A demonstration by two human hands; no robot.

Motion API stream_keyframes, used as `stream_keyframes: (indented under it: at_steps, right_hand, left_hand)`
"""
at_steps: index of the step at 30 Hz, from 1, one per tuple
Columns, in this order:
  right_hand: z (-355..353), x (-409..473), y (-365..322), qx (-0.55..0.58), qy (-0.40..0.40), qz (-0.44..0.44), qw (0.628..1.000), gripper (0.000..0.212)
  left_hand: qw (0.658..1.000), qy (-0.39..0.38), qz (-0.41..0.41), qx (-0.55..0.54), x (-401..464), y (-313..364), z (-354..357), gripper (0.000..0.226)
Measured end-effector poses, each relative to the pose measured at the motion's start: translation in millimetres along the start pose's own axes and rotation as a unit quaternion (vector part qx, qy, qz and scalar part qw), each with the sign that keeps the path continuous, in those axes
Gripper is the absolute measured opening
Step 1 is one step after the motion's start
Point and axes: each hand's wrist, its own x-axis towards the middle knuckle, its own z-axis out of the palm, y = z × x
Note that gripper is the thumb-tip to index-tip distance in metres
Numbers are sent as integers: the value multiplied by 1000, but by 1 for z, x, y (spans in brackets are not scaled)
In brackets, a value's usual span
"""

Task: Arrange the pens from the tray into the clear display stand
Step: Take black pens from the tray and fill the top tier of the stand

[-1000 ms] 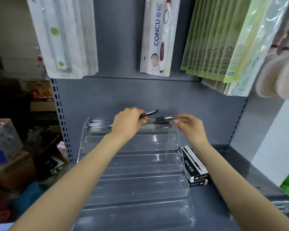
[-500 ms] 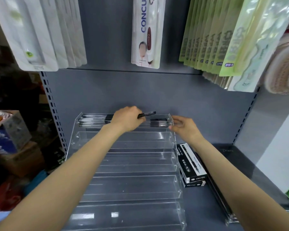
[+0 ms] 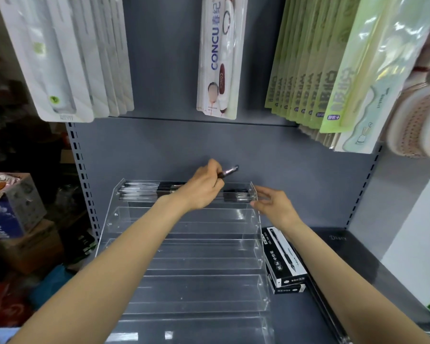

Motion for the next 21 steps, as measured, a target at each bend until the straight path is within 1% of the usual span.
stream_keyframes:
  at_steps: [2,4,7,9,12,14,15,17,19,21]
  right_hand:
    - [-1,1,-1,6,-3,6,1000,50]
    - [-3,2,-2,13,-5,13,1000,49]
    - [-5,5,-2,5,-10,18,1000,45]
    - [-5,6,-2,-5,-10,13,1000,44]
    - [-3,7,0,-24,-6,9,1000,51]
    - [-2,6,2,-23,-4,8,1000,53]
    - [-1,6,2,-21,-3,8,1000,53]
    - [-1,5,3,-19,0,8,1000,52]
    - [0,4,2,-20,3,6,1000,52]
    - [0,3,1,-22,5,8,1000,52]
  left_hand:
    - [1000,2,25,7,7,0,2,12]
    - [999,15,38,32,16,-2,5,12]
    - [998,-1,52,46,24,-3,7,26]
    - [996,-7,52,76,25,-1,8,34]
    - [989,-27,47,135,27,-1,13,42]
    - [989,-39,49,134,28,-6,16,45]
    - [992,-36,50,110,28,-9,16,45]
    - [996,-2,58,67,26,-14,14,41]
    - [996,33,56,54,24,-18,10,29]
    - [997,48,31,55,24,-20,7,15]
